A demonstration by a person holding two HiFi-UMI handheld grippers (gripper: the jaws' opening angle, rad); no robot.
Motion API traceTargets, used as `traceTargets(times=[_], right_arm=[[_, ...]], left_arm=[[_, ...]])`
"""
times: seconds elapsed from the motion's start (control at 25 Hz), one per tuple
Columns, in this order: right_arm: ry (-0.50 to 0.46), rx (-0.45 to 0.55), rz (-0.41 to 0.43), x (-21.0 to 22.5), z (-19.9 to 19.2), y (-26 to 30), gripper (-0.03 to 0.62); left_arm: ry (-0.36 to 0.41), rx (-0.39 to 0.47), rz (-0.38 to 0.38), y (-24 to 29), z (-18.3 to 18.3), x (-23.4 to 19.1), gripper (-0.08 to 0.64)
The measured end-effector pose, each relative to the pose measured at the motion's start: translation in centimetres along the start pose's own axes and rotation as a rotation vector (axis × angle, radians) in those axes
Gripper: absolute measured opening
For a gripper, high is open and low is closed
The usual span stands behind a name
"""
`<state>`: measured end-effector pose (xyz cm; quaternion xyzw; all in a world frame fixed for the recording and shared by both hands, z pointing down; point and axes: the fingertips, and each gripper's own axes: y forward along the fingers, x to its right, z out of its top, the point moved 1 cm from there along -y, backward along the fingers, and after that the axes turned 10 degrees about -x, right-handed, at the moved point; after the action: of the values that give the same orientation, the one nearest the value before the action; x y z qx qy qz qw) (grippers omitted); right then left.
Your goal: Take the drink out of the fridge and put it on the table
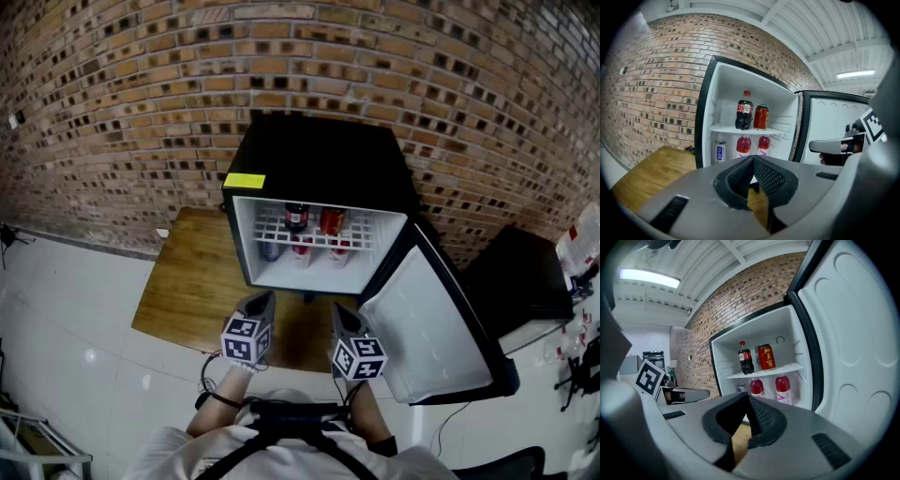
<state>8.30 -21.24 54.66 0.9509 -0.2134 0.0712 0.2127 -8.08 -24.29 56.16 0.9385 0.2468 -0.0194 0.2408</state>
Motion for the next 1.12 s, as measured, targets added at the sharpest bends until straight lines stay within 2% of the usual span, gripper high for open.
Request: traceTargets(times=[0.36,0.52,0.72,0.88,0.96,1.12], right_arm=[[0.002,0.02,-0.005,0.4,0.6,0.1,0.014],[0.006,0.031,-0.014,0.7,0.8,-0.1,0.014],[0.019,0.042,-0.029,1.3,1.0,-0.6,0.014],[0.032,0.051,-0.038,1.8,0.8,-0.9,0.014],[0.039,0.051,-0.043,2.1,0.7,-1.0,0.014],[0.053,0.055,-0.051,2.5,0.6,-1.3,0.014]], left_arm=[[0.008,0.016,-0.013,0.6,1.0,0.1,0.0],[0.043,0.033,-0.007,1.6,3.3,-0.1,0.001],[0.111,0.066,0.006,4.0,9.5,0.1,0.198],[0.118,0.091,0.018,6.4,13.6,0.2,0.334],[0.111,0.086,0.024,7.7,15.0,0.0,0.373],[0.117,0.082,0.055,10.0,17.1,-0.9,0.393]])
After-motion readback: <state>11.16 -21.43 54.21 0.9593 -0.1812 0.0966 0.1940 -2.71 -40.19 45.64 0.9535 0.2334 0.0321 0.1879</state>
